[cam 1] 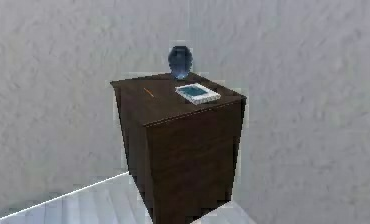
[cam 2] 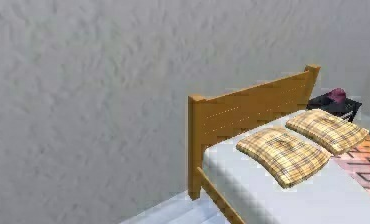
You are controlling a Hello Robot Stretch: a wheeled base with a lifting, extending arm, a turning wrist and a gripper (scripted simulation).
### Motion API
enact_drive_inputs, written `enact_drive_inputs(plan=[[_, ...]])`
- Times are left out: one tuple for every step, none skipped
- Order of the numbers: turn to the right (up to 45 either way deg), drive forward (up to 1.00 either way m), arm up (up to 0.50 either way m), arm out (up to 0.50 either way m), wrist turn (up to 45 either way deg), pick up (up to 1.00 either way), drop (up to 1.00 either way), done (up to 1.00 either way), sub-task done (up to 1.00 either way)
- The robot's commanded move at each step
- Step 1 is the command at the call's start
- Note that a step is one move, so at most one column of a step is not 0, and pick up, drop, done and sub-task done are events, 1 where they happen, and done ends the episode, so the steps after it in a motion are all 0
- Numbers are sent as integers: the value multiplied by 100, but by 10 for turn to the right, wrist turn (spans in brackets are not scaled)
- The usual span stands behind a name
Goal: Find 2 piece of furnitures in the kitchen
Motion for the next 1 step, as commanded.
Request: enact_drive_inputs(plan=[[-450, 0, 0, 0, 0, 0, 0, 0, 0]])
